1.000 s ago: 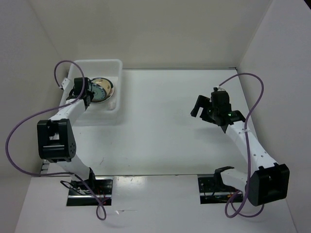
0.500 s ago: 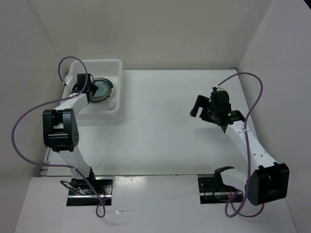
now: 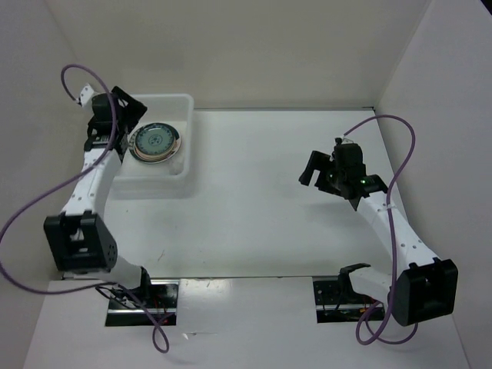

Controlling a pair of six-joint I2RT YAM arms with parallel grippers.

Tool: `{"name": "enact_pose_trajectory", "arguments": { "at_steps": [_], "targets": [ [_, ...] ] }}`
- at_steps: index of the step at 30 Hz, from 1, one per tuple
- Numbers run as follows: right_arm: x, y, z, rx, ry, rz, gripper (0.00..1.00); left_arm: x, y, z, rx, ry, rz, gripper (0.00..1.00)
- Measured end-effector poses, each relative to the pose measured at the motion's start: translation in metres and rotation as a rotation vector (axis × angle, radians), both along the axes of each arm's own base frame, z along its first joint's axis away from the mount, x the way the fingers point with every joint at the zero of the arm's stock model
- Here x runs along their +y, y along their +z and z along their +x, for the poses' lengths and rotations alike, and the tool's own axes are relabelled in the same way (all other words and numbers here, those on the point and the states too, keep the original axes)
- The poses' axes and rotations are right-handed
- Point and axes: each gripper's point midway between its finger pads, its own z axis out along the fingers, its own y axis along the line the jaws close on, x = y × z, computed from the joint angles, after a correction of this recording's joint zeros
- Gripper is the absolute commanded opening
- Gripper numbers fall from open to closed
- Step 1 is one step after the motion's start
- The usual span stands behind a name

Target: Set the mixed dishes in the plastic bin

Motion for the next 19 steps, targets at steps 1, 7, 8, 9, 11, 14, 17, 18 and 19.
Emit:
{"name": "enact_pose_trajectory", "arguments": {
  "at_steps": [1, 7, 8, 9, 11, 14, 17, 18, 19],
  "targets": [
    [0.002, 0.001, -0.001, 0.000, 0.009, 0.008, 1.00, -0.010, 0.016, -0.014, -0.035, -0.042, 0.001, 1.00],
    [0.011, 0.023, -0.008, -0.063, 0.054, 0.059, 1.00, -0.068, 0.050, -0.128, -0.144, -0.244, 0.024, 1.00],
    [0.011, 0.030, -0.010, -0.087, 0.057, 0.066, 1.00, -0.071, 0.047, -0.146, -0.135, -0.252, 0.030, 1.00],
    [0.011, 0.038, -0.013, -0.113, 0.060, 0.073, 1.00, -0.071, 0.046, -0.161, -0.131, -0.254, 0.042, 1.00],
    [0.010, 0.052, -0.018, -0.158, 0.059, 0.083, 1.00, -0.072, 0.036, -0.185, -0.105, -0.251, 0.055, 1.00],
    [0.008, 0.068, -0.026, -0.207, 0.042, 0.106, 1.00, -0.076, 0.020, -0.204, -0.075, -0.260, 0.053, 1.00],
    [0.006, 0.087, -0.037, -0.261, 0.009, 0.146, 1.00, -0.080, -0.013, -0.214, 0.003, -0.274, 0.041, 1.00],
    [0.003, 0.094, -0.041, -0.286, -0.010, 0.158, 1.00, -0.079, -0.023, -0.216, 0.033, -0.269, 0.041, 1.00],
    [0.001, 0.103, -0.046, -0.315, -0.030, 0.176, 1.00, -0.076, -0.032, -0.218, 0.061, -0.257, 0.043, 1.00]
  ]
}}
